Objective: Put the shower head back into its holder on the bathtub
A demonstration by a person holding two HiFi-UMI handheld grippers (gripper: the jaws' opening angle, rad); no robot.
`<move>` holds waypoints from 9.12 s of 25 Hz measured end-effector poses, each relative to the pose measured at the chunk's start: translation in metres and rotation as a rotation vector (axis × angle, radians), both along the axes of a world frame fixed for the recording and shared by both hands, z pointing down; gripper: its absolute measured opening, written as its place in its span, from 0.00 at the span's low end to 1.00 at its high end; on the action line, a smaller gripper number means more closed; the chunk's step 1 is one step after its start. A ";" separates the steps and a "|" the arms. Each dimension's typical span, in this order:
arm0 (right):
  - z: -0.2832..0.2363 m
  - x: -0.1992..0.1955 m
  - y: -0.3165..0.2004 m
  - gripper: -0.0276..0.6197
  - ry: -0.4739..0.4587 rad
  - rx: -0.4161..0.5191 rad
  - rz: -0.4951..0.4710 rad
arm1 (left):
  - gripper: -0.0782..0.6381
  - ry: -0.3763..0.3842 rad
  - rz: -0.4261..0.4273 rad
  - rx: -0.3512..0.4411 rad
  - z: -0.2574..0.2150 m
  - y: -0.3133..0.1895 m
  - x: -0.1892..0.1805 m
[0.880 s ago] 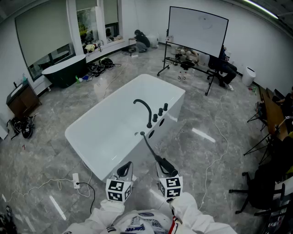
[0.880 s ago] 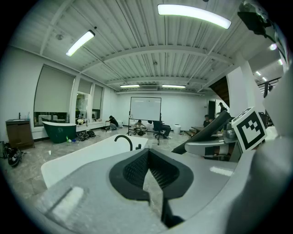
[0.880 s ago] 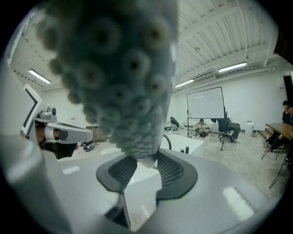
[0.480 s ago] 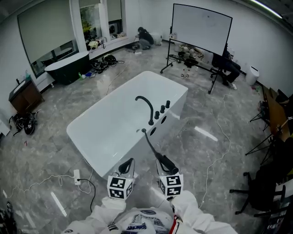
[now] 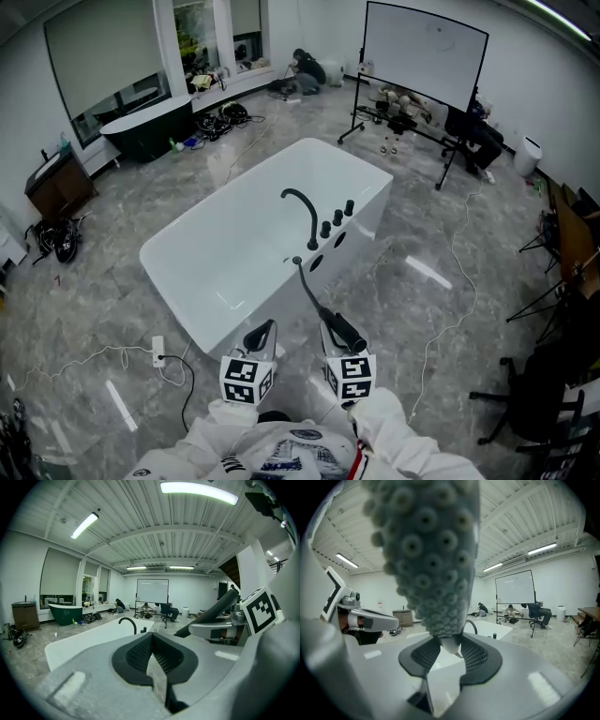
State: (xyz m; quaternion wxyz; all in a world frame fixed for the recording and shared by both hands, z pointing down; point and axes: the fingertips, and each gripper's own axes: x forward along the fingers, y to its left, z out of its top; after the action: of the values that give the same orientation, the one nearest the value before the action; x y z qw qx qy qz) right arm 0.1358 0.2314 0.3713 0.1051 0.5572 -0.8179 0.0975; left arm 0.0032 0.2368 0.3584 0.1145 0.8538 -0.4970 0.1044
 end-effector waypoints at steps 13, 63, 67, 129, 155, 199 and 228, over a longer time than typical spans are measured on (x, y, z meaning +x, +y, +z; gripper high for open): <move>0.000 -0.006 -0.016 0.25 -0.014 0.015 -0.021 | 0.11 -0.019 -0.006 -0.034 0.014 -0.009 -0.004; -0.024 -0.061 -0.237 0.25 0.047 0.056 0.105 | 0.11 0.028 0.137 -0.030 0.022 -0.253 -0.052; -0.018 -0.065 -0.246 0.25 0.055 0.044 0.121 | 0.11 0.038 0.146 -0.036 0.027 -0.263 -0.056; 0.083 -0.038 -0.383 0.25 0.038 -0.181 -0.408 | 0.11 -0.032 -0.339 -0.155 0.083 -0.355 -0.021; 0.170 -0.058 -0.391 0.25 0.122 -0.294 -0.406 | 0.11 -0.018 -0.323 -0.185 0.165 -0.386 -0.027; 0.293 -0.065 -0.391 0.25 0.195 -0.397 -0.363 | 0.11 0.025 -0.338 -0.270 0.286 -0.381 -0.033; 0.334 -0.070 -0.390 0.25 0.292 -0.417 -0.376 | 0.11 0.023 -0.320 -0.284 0.317 -0.379 -0.036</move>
State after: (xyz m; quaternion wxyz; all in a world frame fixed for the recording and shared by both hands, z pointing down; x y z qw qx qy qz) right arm 0.0655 -0.1584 0.7056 0.3495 0.3708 -0.8453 0.1607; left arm -0.0328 -0.1422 0.6757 0.2543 0.7406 -0.6050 0.1440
